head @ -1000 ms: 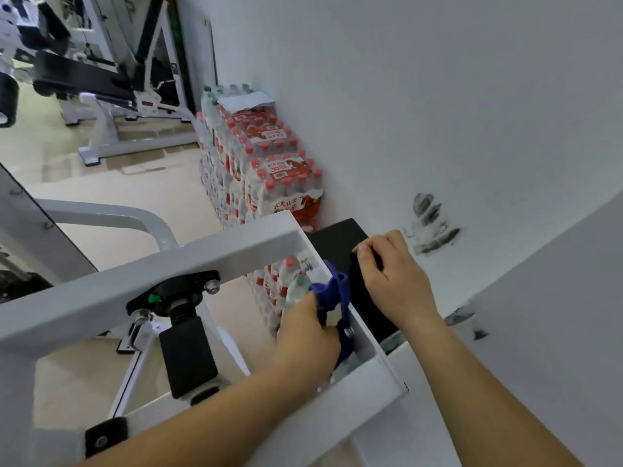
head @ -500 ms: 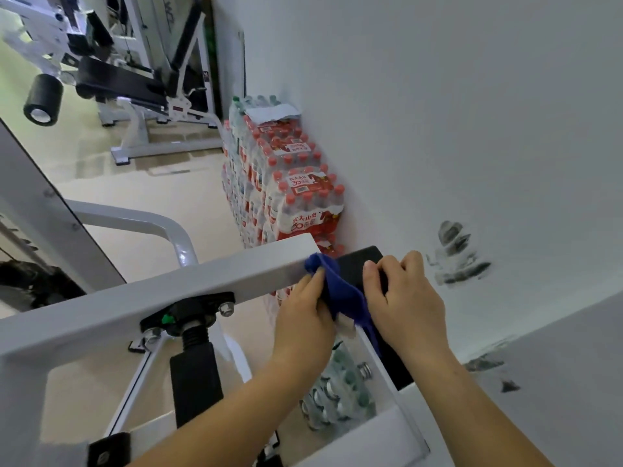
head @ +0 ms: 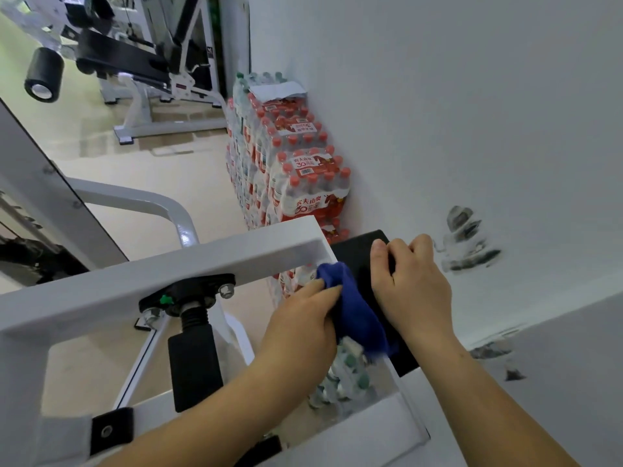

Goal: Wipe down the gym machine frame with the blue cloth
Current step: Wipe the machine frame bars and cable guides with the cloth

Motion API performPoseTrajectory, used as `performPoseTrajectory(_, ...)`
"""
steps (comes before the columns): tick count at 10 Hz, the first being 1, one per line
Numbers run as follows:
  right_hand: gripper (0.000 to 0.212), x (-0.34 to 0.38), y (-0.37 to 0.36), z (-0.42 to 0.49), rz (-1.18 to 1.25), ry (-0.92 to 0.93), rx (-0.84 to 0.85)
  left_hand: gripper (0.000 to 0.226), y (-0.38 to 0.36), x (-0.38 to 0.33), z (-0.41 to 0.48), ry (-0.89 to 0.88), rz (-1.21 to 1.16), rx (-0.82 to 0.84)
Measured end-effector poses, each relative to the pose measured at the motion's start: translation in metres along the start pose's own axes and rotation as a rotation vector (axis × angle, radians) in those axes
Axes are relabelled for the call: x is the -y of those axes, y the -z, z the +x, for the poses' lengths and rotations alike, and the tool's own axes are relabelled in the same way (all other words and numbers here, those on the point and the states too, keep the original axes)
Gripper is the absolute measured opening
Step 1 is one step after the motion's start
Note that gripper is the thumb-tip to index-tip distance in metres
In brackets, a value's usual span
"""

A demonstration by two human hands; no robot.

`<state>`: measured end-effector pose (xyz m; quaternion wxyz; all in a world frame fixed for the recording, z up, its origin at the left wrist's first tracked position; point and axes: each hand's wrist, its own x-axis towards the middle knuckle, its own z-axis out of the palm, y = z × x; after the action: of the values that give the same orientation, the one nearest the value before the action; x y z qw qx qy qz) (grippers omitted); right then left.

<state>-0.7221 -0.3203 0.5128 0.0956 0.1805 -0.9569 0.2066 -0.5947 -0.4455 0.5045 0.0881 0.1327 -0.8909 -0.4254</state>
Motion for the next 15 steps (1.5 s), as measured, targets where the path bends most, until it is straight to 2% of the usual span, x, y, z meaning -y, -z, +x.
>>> performPoseTrajectory(1,0.04,0.0,0.002,-0.003,0.024,-0.006,0.003,0.03,0.001,-0.004,-0.004,0.137,-0.165,0.106)
performPoseTrajectory(2,0.042,-0.001,0.003,-0.004,0.043,-0.013,0.003,0.021,-0.008,-0.029,-0.024,0.333,-0.42,0.285)
performPoseTrajectory(3,0.044,0.001,0.003,-0.002,0.051,-0.039,0.017,0.03,-0.025,-0.036,-0.02,0.333,-0.406,0.141)
performPoseTrajectory(4,0.043,0.001,0.005,-0.004,0.041,-0.032,0.017,0.027,-0.029,-0.029,0.0,0.338,-0.303,0.014)
performPoseTrajectory(5,0.042,0.0,0.003,-0.004,0.035,-0.026,0.006,0.01,-0.029,-0.039,-0.022,0.255,-0.237,-0.002)
performPoseTrajectory(6,0.042,0.001,0.002,-0.002,0.024,-0.014,0.002,0.009,-0.023,-0.046,-0.04,0.254,-0.173,0.112)
performPoseTrajectory(7,0.041,0.0,0.003,-0.003,0.021,-0.006,0.005,0.02,-0.024,-0.032,-0.009,0.391,-0.187,0.175)
performPoseTrajectory(8,0.039,-0.001,0.002,-0.005,0.043,0.013,-0.01,0.015,-0.025,-0.029,-0.014,0.365,-0.178,0.115)
performPoseTrajectory(9,0.036,-0.001,0.001,-0.006,0.049,0.048,-0.006,0.022,-0.012,-0.025,-0.036,0.255,-0.242,0.226)
performPoseTrajectory(10,0.026,-0.001,0.001,-0.005,0.11,0.064,0.032,0.023,0.033,-0.02,-0.025,0.158,-0.25,0.196)
performPoseTrajectory(11,0.014,0.01,0.001,0.007,0.215,0.08,0.06,0.042,0.081,-0.014,0.018,-0.096,-0.007,0.047)
performPoseTrajectory(12,0.015,0.03,-0.017,0.022,0.162,0.114,0.048,0.042,0.107,0.001,0.071,-0.309,0.372,-0.09)
performPoseTrajectory(13,0.02,0.041,-0.035,0.028,0.032,0.06,0.027,0.042,0.091,0.037,0.101,-0.322,0.657,0.128)
performPoseTrajectory(14,0.026,0.041,-0.038,0.027,-0.052,0.053,-0.001,0.059,0.083,0.059,0.093,-0.252,0.614,0.251)
performPoseTrajectory(15,0.026,0.044,-0.037,0.028,-0.057,0.054,0.02,0.062,0.091,0.072,0.079,-0.314,0.643,0.189)
